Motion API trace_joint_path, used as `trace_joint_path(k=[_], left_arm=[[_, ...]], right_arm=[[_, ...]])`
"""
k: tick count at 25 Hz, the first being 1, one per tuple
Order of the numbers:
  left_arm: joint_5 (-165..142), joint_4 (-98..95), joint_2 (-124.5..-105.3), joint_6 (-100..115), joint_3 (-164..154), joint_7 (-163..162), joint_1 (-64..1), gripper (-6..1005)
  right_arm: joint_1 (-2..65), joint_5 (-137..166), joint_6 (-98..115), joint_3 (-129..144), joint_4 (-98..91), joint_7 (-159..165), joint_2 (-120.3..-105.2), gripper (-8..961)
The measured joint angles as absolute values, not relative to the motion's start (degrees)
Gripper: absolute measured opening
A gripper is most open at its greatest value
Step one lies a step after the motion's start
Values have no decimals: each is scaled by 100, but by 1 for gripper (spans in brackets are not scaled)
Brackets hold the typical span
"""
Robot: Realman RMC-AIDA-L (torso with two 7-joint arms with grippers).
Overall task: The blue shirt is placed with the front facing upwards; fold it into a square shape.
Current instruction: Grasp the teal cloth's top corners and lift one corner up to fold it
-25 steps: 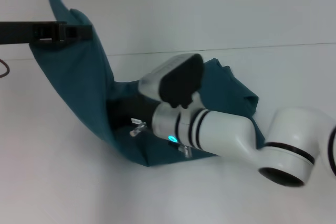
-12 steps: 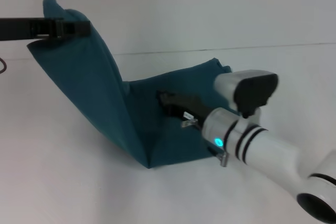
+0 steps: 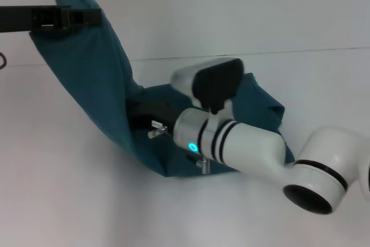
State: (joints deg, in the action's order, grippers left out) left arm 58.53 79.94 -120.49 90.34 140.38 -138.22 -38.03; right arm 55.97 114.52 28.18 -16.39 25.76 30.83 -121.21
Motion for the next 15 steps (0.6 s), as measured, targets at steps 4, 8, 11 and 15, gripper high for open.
trace_joint_path(k=[4,8,11,15], left_arm=[[5954,7991,-12074,9011,13960,-13804,-3836,52],[5978,7953,-12095,8942,13850,-13802,-3901,56],[5979,7933,-12101,8895,13825,-13802,-3906,60],[5980,7919,-12101,8891,13826,-13799,-3869,64]], right_arm=[[5843,11452,2493,-1542,2689,3089,-12144,0],[5912,11453,2501,-1504,2760,3075,-12155,0],[5859,11453,2654,-1508,2792,3051,-12141,0],[4869,11451,3444,-1736,2921,3026,-12024,-1]])
